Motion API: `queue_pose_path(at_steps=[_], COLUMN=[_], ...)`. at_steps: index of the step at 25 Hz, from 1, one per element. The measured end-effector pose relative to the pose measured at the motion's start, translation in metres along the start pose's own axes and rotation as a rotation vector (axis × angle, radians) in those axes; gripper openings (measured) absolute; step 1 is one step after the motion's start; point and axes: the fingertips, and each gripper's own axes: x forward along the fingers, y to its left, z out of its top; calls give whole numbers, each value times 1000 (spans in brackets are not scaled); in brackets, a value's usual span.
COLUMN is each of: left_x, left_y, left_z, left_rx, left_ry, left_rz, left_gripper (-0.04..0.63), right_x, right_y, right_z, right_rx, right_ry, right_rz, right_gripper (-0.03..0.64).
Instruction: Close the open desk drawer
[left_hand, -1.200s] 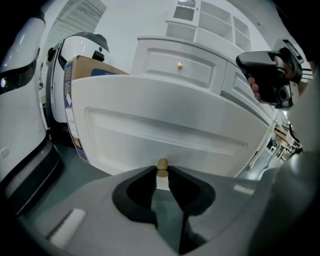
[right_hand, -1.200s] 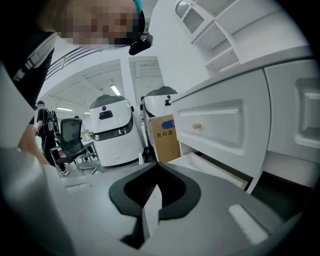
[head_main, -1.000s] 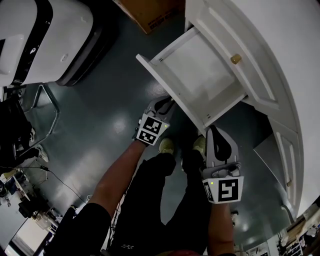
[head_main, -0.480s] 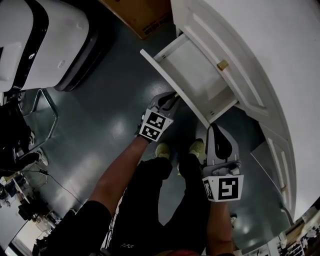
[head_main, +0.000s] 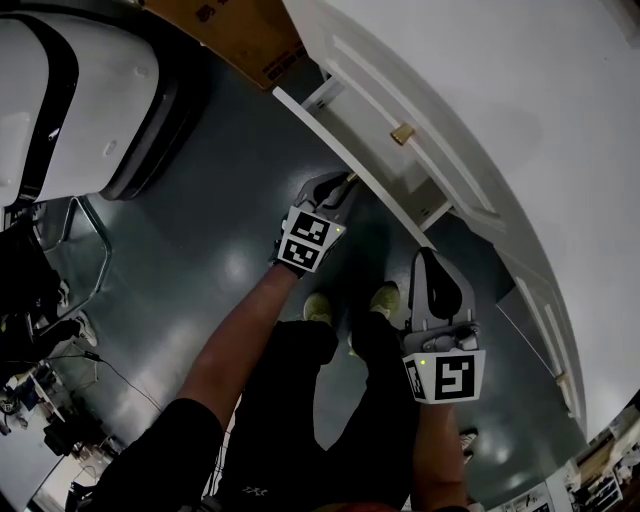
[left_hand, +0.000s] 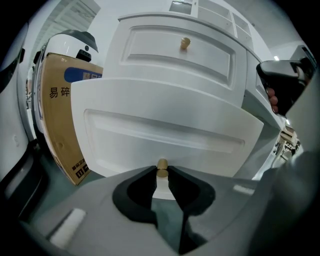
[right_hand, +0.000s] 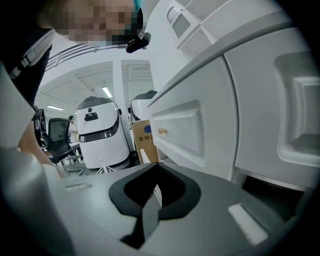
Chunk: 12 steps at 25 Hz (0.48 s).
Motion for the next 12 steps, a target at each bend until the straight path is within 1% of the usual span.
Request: queue_pose_path(at_steps=[12], left_x=[31], left_y=[-3], left_z=[20], left_rx=[5], left_ry=[-28], left_rz=[-6], left_gripper=[74], right_x=[5], right_y=[-20], right_z=[-4], right_rx=[4], right_ry=[-12], right_rz=[-33], right_gripper=[23])
